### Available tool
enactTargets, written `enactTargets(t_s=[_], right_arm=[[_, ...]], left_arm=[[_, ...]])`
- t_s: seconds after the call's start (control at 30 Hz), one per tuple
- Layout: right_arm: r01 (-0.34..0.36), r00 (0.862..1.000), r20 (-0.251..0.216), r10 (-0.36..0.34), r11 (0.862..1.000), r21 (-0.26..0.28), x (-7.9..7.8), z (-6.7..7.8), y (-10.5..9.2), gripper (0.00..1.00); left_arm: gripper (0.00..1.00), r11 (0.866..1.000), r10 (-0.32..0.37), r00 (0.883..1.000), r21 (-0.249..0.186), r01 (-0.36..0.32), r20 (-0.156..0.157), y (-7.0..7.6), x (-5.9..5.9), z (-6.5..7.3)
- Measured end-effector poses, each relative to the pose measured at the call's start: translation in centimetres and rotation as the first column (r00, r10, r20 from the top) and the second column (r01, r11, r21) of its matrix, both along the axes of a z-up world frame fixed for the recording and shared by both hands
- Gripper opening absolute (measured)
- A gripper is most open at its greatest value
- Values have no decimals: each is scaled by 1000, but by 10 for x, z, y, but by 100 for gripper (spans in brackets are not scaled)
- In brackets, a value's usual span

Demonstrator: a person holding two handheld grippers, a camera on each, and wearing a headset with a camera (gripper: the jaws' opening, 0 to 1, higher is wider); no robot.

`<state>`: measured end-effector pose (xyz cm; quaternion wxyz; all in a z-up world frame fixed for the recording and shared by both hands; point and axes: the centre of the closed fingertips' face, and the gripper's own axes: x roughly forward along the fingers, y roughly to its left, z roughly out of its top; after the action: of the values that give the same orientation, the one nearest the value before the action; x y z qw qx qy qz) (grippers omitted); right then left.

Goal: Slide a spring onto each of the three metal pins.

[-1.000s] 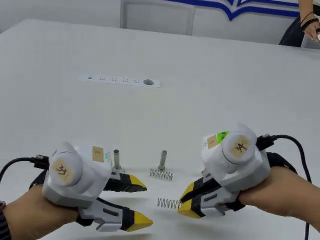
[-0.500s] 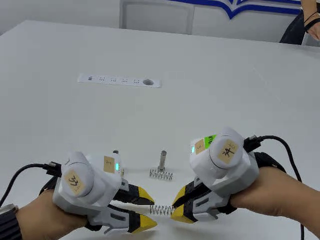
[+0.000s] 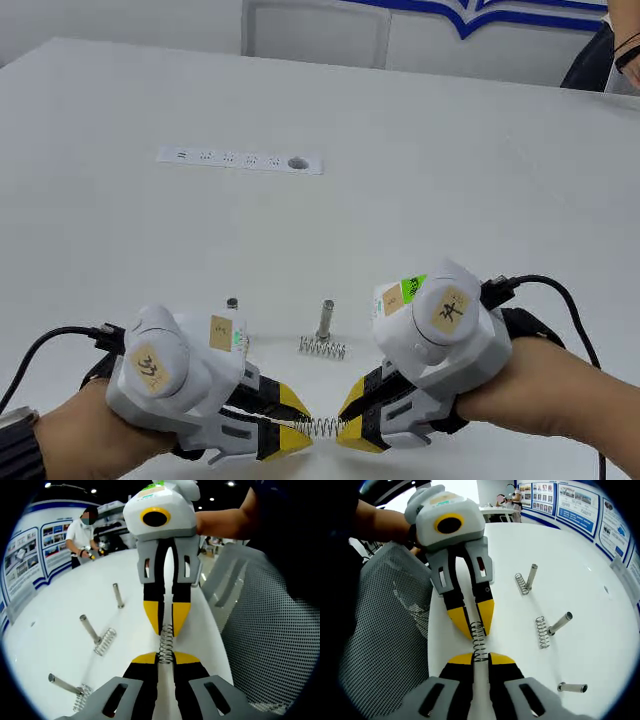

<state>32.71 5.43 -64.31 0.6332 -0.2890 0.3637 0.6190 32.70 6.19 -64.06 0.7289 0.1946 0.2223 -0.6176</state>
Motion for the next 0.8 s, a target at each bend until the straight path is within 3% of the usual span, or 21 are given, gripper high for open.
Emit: enactTargets(t_s=[0.13,0.4,0.5,0.7,0.8], right_arm=[[13,1000,-2,-13,1000,-1,2,-2,-2,17],[26,1000,-4,-26,999,17,3,-2,-2,13],[25,1000,9,-26,999,20,4,2,-1,12],[21,999,24,-23,997,78,4,24,12,12],[14,999,30,-17,995,94,4,29,18,12]], left_arm=[[10,1000,-1,1000,-11,1,5,-1,1,3],[10,999,-1,1000,-43,1,12,-4,2,10],[10,999,5,1000,-42,-5,9,-3,3,9],[10,1000,4,1000,-26,-4,-2,-3,3,5],[10,1000,4,1000,-22,-4,-2,-4,3,5]])
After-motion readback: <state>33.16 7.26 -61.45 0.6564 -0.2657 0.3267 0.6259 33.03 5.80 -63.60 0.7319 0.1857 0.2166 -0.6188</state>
